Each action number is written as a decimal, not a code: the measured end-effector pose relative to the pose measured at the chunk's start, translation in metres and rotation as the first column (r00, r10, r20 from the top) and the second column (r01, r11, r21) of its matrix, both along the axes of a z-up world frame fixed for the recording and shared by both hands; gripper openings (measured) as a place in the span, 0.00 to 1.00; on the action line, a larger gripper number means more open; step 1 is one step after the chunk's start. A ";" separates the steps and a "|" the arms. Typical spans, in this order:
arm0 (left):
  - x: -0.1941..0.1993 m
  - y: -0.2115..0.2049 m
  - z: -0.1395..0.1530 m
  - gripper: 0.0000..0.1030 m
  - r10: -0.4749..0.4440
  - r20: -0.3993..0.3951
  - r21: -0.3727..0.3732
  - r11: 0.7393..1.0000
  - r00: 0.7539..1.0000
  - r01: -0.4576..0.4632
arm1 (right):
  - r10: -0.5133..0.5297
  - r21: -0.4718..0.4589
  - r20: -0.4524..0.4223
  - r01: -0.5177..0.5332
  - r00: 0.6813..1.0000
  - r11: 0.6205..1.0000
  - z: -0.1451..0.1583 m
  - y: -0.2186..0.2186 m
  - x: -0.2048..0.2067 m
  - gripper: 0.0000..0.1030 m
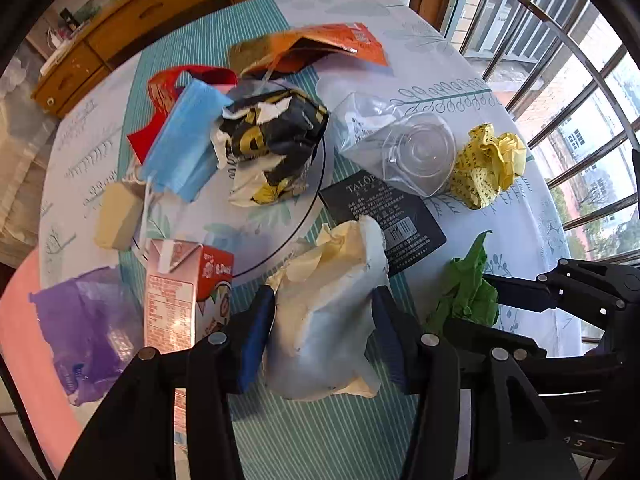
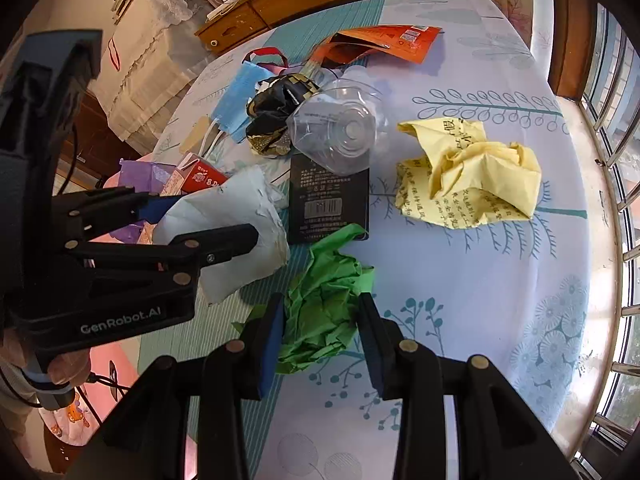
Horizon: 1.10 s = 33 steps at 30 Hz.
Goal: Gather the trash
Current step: 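Grasp the white tissue with the left tool while the right tool grasps the green paper, then carry the tissue and green paper over the bin and open both tools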
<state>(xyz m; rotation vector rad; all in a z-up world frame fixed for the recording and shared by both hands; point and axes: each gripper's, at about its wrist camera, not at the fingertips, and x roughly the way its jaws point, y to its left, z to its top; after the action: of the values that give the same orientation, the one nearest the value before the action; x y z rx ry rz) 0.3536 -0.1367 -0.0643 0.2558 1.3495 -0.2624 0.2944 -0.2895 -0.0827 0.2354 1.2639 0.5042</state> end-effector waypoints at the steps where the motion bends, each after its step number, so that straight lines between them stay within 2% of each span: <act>1: 0.000 0.001 -0.001 0.49 0.007 -0.006 -0.010 1.000 1.000 -0.008 | -0.001 0.001 0.000 0.001 1.000 1.000 0.000 -0.001 0.000 0.35; 5: 0.002 0.005 -0.010 0.54 0.031 -0.035 -0.012 0.999 0.999 -0.031 | -0.007 0.004 0.002 0.007 1.000 1.000 -0.001 -0.001 0.000 0.35; 8: 0.000 0.007 -0.017 0.54 0.049 -0.045 0.000 0.999 0.998 -0.049 | -0.014 0.004 0.005 0.014 1.000 1.000 -0.001 -0.003 -0.001 0.35; 9: -0.002 0.007 -0.017 0.53 0.052 -0.034 0.002 0.999 0.998 -0.052 | -0.016 0.003 0.004 0.016 1.000 1.000 -0.001 -0.003 -0.002 0.35; 10: -0.004 0.006 -0.016 0.45 0.052 -0.025 -0.002 0.999 0.998 -0.052 | -0.016 0.001 0.006 0.016 1.000 1.000 -0.001 -0.003 -0.003 0.35; 13: -0.011 0.003 -0.011 0.33 0.059 -0.002 -0.008 0.998 0.998 -0.059 | -0.021 -0.010 0.014 0.021 1.000 1.000 0.001 -0.004 -0.009 0.34; 19: -0.044 0.000 -0.002 0.29 0.070 0.007 -0.008 0.998 0.998 -0.070 | -0.050 -0.028 0.048 0.052 0.998 0.998 0.012 0.000 -0.024 0.33; 27: -0.106 0.028 0.047 0.29 0.052 0.092 -0.082 0.996 0.994 -0.044 | -0.131 -0.039 0.133 0.137 0.982 0.990 0.051 0.019 -0.068 0.33; 33: -0.161 0.071 0.086 0.29 0.017 0.176 -0.109 0.994 0.984 0.003 | -0.228 -0.034 0.196 0.239 0.954 0.970 0.088 0.043 -0.129 0.33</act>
<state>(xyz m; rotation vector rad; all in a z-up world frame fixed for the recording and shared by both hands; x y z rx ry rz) 0.1925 -0.0655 0.0222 0.1789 1.1565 -0.2993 0.1652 -0.2469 0.0055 0.2781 1.0457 0.2788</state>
